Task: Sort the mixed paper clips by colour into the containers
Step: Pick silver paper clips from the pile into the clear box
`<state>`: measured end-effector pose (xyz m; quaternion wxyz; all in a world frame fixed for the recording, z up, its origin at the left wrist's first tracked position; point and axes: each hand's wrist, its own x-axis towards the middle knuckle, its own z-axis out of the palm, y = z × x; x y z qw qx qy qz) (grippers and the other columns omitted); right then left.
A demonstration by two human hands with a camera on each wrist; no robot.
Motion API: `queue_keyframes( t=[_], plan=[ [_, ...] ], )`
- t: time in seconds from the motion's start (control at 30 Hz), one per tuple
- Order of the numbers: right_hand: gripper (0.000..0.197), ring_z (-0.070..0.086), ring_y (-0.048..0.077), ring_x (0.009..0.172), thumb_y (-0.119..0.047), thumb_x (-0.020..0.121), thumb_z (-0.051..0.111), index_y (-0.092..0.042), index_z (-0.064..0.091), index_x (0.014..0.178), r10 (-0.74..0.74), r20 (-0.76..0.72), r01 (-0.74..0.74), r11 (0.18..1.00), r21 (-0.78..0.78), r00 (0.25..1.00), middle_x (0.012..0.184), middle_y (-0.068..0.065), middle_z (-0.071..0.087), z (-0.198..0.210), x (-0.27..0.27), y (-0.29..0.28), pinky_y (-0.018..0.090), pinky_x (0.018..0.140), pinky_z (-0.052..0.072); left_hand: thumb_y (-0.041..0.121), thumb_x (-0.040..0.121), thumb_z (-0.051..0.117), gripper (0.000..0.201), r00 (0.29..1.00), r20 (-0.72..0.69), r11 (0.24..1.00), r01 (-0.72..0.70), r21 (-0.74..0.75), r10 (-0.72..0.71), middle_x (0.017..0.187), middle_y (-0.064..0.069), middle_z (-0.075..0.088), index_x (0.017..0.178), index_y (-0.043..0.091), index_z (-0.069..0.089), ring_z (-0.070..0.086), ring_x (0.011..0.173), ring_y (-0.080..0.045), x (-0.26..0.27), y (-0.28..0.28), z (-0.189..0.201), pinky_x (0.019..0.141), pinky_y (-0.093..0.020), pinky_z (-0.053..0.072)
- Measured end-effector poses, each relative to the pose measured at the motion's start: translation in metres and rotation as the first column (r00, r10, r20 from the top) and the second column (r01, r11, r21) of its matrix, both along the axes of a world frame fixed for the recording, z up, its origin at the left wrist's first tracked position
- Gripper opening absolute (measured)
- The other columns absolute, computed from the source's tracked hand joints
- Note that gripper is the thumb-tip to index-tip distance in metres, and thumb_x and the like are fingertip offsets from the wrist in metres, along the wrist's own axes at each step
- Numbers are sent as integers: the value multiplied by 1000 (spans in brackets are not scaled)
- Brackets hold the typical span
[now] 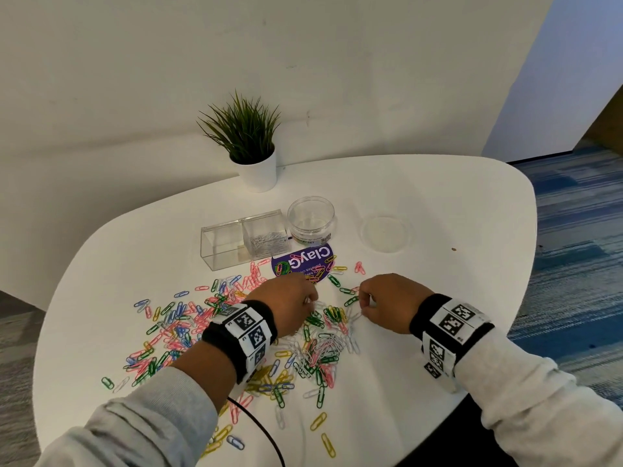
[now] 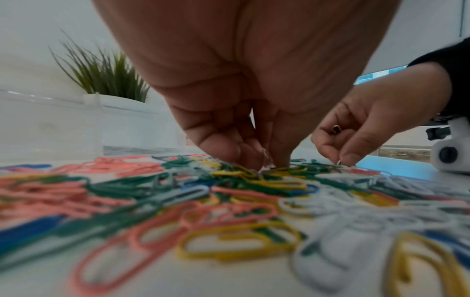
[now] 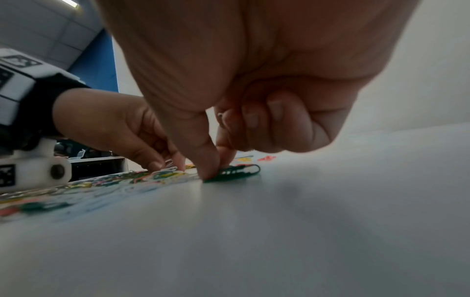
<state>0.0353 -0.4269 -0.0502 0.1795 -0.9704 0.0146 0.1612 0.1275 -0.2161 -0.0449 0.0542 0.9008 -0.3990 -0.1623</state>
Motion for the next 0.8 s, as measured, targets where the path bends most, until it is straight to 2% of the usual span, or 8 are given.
queue_keyframes(
  t=[0.1,0.2,0.3,0.37,0.47,0.57,0.7,0.8],
  plan=[
    [5,52,11,77,-28,92,53,-27,54,87,-28,40,26,997,66,999,83,-12,55,4,-1,-2,24,64,36,32,96,57,18,999,-9,999,-47,-9,47,108,6,61,107,25,69,59,96,-15,4,8,4,87,-33,51],
    [14,43,14,65,-23,90,51,-19,45,78,-188,53,168,950,263,981,74,-3,53,10,2,-7,28,59,35,26,92,58,9,994,-38,992,-106,-65,104,95,10,61,93,26,67,60,87,-13,8,12,9,79,-29,52],
    [4,46,17,57,-9,87,49,-12,51,85,-366,-10,314,785,534,931,70,1,63,15,3,-9,29,54,38,22,93,57,13,973,-104,965,-220,-145,207,92,14,59,87,33,61,61,85,-10,12,13,6,71,-24,46],
    [15,46,17,54,-1,85,47,-9,56,93,-394,-100,365,686,629,913,67,-4,63,16,3,-8,26,50,37,16,96,52,19,925,-247,910,-346,-228,289,92,10,61,91,31,61,68,76,-7,14,11,1,61,-22,44],
    [16,53,7,72,-7,92,47,-16,61,90,-253,-45,243,845,477,966,80,-12,59,14,4,-3,20,63,38,7,95,45,23,867,-374,855,-441,-273,329,88,5,63,91,24,60,70,69,-7,13,8,-2,54,-22,43],
    [9,53,9,89,-23,95,54,-25,62,98,-64,-19,66,967,245,998,88,-18,55,8,1,2,21,70,37,7,93,44,21,898,-338,904,-368,-219,283,84,6,60,91,18,61,61,72,-15,13,4,6,61,-25,42],
    [12,53,10,99,-29,92,59,-31,64,103,11,-18,-10,996,88,1000,107,-12,57,-1,0,8,23,78,36,27,95,51,14,984,-140,993,-115,-40,108,97,2,59,91,21,63,59,83,-17,10,3,13,76,-35,52],
    [2,55,13,91,-28,91,60,-28,61,93,-12,-40,15,998,63,999,96,-10,58,-3,2,10,23,67,37,42,91,60,8,999,-37,998,-36,45,37,101,10,49,91,34,64,54,89,-12,9,8,7,80,-32,50]
  ],
)
